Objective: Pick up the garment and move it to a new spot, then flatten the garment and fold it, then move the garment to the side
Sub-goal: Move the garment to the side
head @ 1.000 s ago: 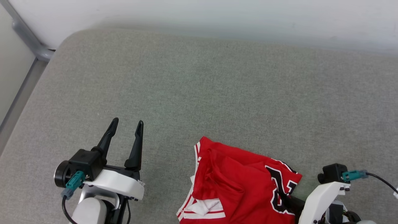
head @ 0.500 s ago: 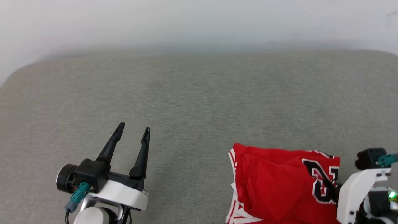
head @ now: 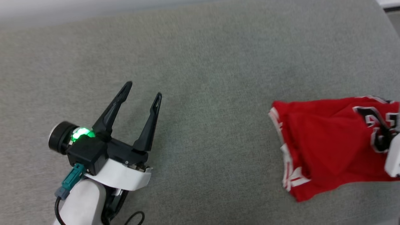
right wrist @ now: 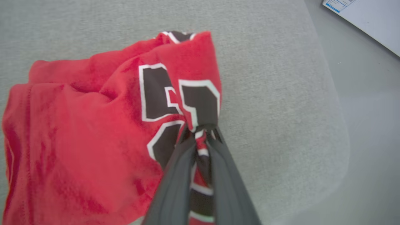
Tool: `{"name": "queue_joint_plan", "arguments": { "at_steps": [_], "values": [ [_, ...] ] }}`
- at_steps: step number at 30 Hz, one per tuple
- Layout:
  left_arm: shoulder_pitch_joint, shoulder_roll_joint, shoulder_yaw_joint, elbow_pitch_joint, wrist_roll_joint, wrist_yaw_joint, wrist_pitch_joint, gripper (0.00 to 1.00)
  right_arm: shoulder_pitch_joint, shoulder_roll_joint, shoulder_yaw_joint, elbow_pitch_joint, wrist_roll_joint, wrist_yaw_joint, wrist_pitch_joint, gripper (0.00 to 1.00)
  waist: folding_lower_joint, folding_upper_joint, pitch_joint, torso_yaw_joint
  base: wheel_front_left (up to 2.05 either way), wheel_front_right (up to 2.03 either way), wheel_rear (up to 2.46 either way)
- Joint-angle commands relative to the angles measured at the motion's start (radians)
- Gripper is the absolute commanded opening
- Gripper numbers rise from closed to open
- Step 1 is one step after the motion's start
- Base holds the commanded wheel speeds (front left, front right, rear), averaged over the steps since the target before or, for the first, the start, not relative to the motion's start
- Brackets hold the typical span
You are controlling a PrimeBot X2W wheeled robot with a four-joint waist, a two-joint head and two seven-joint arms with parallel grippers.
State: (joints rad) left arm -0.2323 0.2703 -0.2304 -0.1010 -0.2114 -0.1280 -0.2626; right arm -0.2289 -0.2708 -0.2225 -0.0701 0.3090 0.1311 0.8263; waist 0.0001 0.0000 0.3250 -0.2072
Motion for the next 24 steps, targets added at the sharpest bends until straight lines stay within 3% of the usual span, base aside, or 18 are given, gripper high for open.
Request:
{"name": "queue_joint_plan", "arguments": {
  "at_steps": [1, 15, 19, 24],
  "values": [
    [-0.028, 0.010, -0.012, -0.013, -0.002, -0.001, 0.001, 1.00, -0.032, -0.014, -0.031, 0.016, -0.018, -0.001, -0.008, 0.00, -0.0001, 0.0000, 0.087, -0.024, 0.00, 0.00, 0.00],
    [-0.183, 0.078, -0.096, -0.109, -0.039, -0.003, -0.002, 1.00, -0.271, -0.164, -0.390, 0.152, -0.179, -0.001, -0.098, 0.00, -0.0001, 0.0000, 0.295, 0.063, 0.00, 0.00, 0.00],
    [-0.206, 0.085, -0.100, -0.130, -0.045, -0.003, -0.003, 1.00, -0.298, -0.184, -0.474, 0.160, -0.215, -0.001, -0.133, 0.00, -0.0001, 0.0000, 0.338, 0.077, 0.00, 0.00, 0.00],
    [-0.219, 0.083, -0.109, -0.149, -0.049, -0.003, -0.004, 1.00, -0.311, -0.163, -0.532, 0.190, -0.234, -0.001, -0.179, 0.00, -0.0001, 0.0000, 0.368, 0.091, 0.00, 0.00, 0.00]
  ]
}}
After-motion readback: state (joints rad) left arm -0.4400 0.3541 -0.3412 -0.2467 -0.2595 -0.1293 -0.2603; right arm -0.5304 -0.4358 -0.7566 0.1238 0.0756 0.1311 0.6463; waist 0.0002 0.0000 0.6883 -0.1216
